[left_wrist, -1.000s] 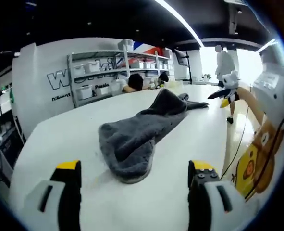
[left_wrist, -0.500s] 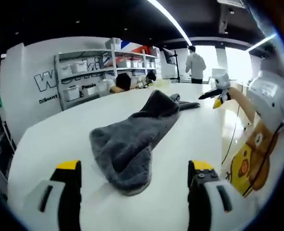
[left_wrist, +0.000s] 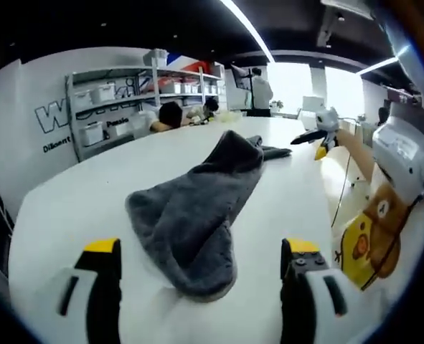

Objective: Fold the towel on the table until its edges align and the towel forms a compact rectangular stack.

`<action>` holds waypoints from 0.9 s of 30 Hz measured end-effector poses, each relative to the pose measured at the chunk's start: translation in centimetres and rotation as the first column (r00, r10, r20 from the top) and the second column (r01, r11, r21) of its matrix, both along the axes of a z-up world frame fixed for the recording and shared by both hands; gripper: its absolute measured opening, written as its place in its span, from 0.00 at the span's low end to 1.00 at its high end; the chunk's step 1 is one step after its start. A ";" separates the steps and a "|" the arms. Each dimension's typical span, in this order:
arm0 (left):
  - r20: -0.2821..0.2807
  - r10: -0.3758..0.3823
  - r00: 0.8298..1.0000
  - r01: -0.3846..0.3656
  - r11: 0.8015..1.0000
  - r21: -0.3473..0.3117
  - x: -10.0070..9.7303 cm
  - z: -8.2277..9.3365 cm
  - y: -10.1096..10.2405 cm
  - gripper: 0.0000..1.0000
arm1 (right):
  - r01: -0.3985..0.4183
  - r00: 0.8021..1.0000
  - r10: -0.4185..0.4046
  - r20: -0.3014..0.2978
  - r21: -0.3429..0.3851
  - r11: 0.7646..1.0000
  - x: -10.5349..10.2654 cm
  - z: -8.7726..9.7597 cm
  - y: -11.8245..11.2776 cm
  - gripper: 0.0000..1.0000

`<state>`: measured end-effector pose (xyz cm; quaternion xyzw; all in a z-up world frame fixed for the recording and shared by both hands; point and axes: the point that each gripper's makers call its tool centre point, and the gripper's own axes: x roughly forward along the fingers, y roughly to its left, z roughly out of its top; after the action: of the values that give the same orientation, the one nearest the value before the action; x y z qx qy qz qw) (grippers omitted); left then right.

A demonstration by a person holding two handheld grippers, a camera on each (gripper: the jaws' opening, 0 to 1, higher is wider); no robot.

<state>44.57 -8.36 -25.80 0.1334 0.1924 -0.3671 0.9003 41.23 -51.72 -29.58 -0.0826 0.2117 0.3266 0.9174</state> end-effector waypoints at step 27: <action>-0.153 -0.114 0.982 0.117 0.993 0.012 6.7 0.0 -0.2 0.97 | -0.004 1.000 0.004 -0.009 -0.003 1.000 -0.6 -0.2 -0.1 0.99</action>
<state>51.25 -8.55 -25.77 0.1254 0.2562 -0.4257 0.8587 40.65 -51.85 -29.77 -0.0828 0.2162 0.3283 0.9158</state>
